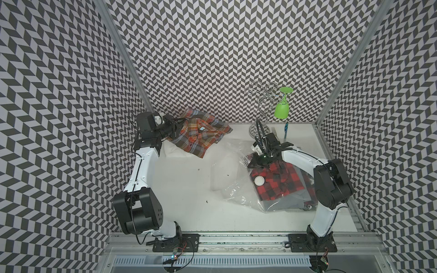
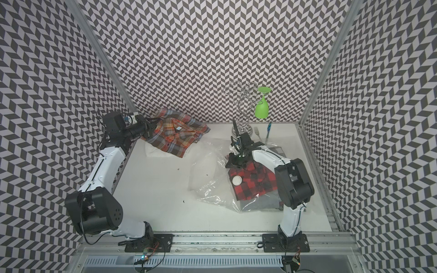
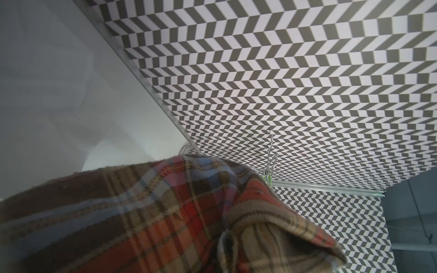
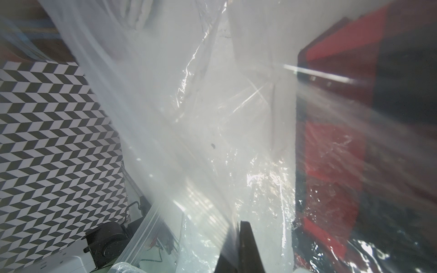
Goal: Take the shirt out of the vacuum bag
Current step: Place the shirt at the corner of the board.
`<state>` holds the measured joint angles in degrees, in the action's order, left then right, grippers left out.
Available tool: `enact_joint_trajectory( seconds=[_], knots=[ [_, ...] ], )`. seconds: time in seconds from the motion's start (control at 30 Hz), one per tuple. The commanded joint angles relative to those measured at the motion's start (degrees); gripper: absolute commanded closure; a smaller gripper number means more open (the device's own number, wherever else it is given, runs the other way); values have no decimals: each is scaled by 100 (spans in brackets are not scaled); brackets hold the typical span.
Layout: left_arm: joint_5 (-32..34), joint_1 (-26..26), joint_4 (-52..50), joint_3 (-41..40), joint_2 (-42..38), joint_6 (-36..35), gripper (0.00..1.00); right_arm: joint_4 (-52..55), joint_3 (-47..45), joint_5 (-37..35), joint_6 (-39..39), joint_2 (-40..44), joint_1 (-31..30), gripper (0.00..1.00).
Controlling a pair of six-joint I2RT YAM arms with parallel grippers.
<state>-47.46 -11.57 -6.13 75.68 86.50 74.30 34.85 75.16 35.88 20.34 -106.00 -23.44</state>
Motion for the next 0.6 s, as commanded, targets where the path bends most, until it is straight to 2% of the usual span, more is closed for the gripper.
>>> enact_joint_trajectory(
  seconds=[0.0, 0.57],
  knots=[
    [43, 81, 759, 35, -201, 270, 100, -251, -19, 57, -120, -75, 9, 100],
    [298, 173, 1070, -28, 365, 440, 100, -323, -57, 96, -150, -98, 41, 100]
  ],
)
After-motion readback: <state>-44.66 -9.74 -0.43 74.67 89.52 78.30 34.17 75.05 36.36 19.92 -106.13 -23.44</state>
